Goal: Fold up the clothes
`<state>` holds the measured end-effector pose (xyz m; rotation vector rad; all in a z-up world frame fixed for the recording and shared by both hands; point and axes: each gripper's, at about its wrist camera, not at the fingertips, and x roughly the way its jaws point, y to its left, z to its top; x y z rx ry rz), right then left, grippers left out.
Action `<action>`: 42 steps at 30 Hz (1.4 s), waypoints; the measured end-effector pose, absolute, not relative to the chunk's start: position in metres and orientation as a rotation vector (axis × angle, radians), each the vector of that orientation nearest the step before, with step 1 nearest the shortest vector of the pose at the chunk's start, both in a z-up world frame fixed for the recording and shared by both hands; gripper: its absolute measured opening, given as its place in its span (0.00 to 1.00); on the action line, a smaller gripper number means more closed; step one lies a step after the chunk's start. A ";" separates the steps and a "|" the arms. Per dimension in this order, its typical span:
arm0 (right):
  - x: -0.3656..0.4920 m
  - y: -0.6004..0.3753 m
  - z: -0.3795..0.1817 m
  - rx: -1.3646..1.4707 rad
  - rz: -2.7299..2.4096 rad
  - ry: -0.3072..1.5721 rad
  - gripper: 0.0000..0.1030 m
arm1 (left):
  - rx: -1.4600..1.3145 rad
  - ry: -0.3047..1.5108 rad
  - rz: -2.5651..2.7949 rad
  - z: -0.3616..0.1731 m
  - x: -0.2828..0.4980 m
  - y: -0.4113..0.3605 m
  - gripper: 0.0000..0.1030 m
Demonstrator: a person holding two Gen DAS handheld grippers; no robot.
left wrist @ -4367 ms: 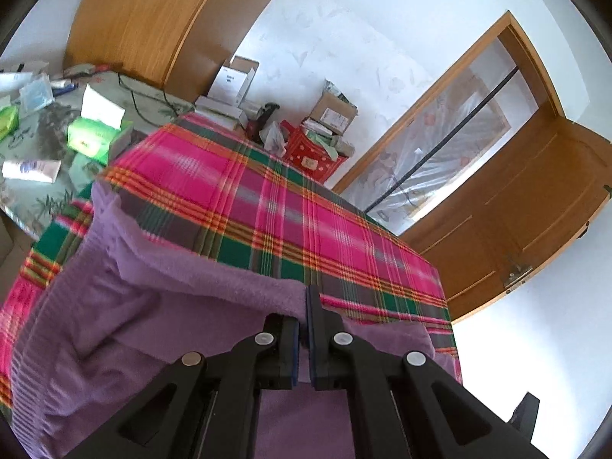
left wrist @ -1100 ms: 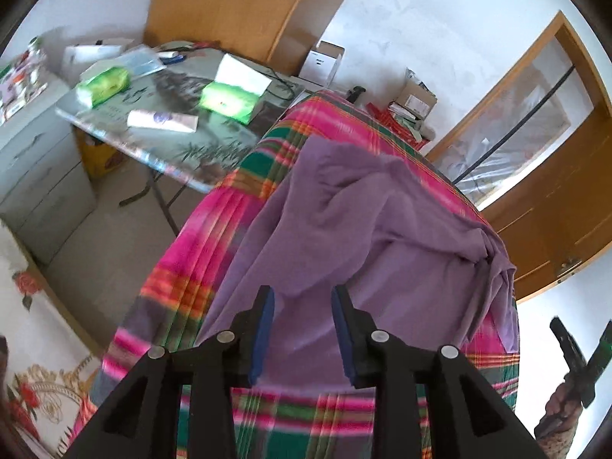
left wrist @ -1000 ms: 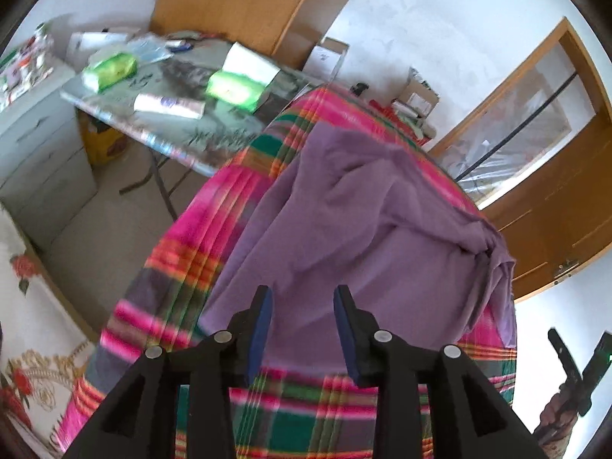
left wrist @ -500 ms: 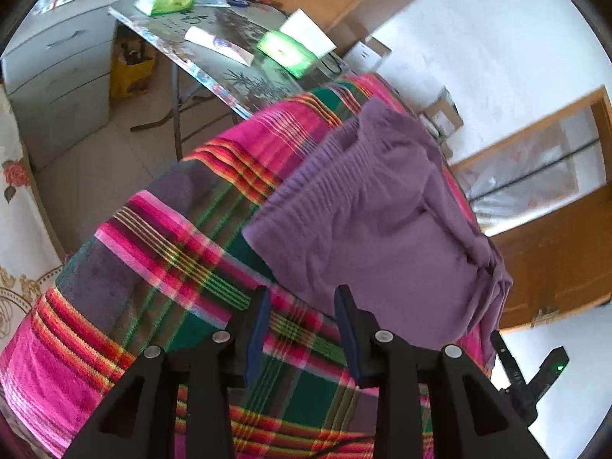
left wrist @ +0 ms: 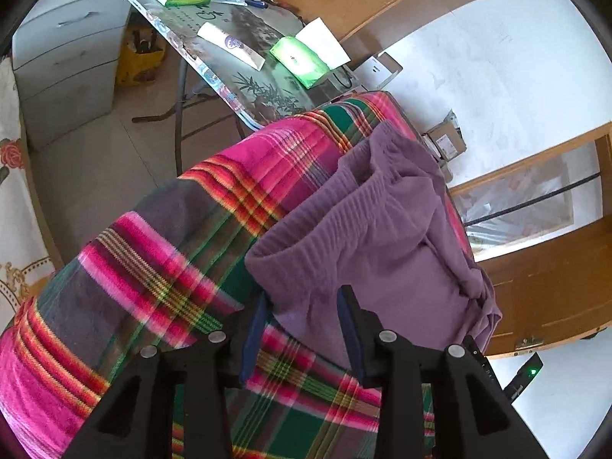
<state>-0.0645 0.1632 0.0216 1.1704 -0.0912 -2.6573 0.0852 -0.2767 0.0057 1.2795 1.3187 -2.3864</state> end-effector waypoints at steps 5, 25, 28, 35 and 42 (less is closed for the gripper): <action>-0.072 0.162 0.023 1.193 -2.713 -0.081 0.44 | 1.247 1.335 -2.380 0.005 0.081 -0.277 0.37; -0.030 0.194 0.057 1.046 -2.771 -0.265 0.07 | 1.130 1.428 -2.377 0.009 0.089 -0.282 0.07; -0.012 0.203 0.063 1.011 -2.783 -0.312 0.07 | 1.114 1.439 -2.379 0.011 0.095 -0.282 0.07; 0.026 0.215 0.070 0.969 -2.778 -0.383 0.07 | 1.100 1.434 -2.408 0.019 0.110 -0.279 0.07; 0.055 0.222 0.066 0.973 -2.772 -0.421 0.07 | 1.095 1.430 -2.421 0.021 0.137 -0.277 0.07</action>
